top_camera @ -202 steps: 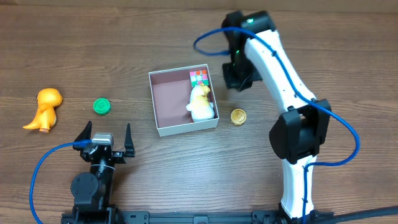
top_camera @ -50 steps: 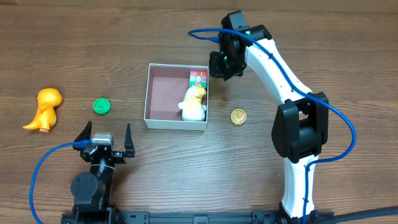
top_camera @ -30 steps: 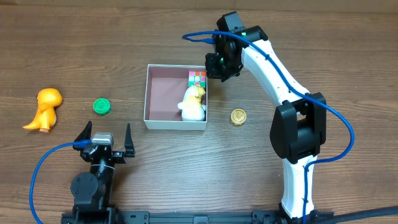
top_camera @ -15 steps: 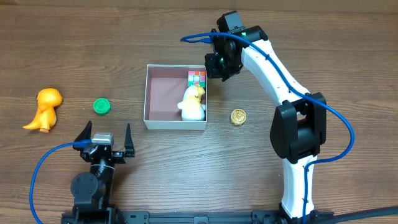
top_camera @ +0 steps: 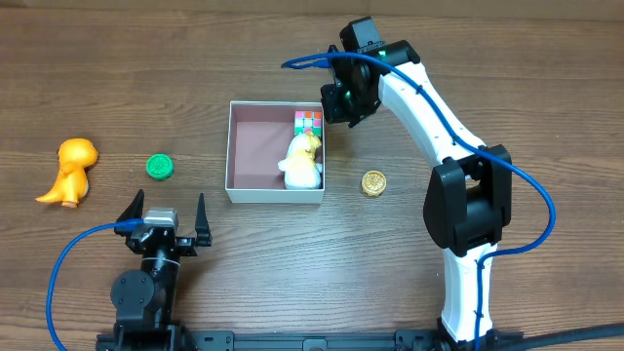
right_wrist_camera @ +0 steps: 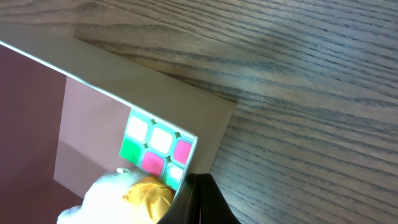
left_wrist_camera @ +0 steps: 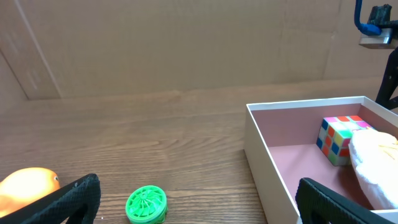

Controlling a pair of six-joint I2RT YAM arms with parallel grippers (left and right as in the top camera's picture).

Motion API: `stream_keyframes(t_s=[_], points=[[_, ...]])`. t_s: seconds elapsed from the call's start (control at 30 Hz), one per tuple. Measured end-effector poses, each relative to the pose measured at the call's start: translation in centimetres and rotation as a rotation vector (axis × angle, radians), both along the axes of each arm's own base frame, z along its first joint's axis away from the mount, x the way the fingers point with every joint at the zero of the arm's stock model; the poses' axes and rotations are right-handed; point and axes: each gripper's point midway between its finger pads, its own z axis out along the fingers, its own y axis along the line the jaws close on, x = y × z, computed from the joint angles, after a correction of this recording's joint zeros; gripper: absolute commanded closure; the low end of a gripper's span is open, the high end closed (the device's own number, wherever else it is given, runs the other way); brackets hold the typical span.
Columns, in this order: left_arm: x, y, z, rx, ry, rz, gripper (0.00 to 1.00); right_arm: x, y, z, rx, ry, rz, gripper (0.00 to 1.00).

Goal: Pack container

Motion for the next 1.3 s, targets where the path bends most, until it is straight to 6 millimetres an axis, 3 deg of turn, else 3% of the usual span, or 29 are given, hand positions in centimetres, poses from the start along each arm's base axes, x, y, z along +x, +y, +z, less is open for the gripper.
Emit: stream_keyframes(t_s=[0.57, 0.97, 1.07, 1.2, 1.3], points=[[0.0, 0.0, 0.0, 0.0, 0.0, 0.0, 0.0, -0.4, 0.5, 0.2, 0.026, -0.002, 0.053, 0.96], [0.0, 0.0, 0.0, 0.0, 0.0, 0.0, 0.0, 0.6, -2.1, -0.3, -0.078, 0.005, -0.089, 0.95], [0.0, 0.0, 0.0, 0.0, 0.0, 0.0, 0.0, 0.8, -3.4, 0.7, -0.093, 0.026, -0.14, 0.94], [0.0, 0.0, 0.0, 0.0, 0.0, 0.0, 0.0, 1.6, -6.2, 4.2, -0.113, 0.029, -0.238, 0.92], [0.0, 0.0, 0.0, 0.0, 0.0, 0.0, 0.0, 1.8, -8.7, 7.0, -0.133, 0.028, -0.311, 0.8]])
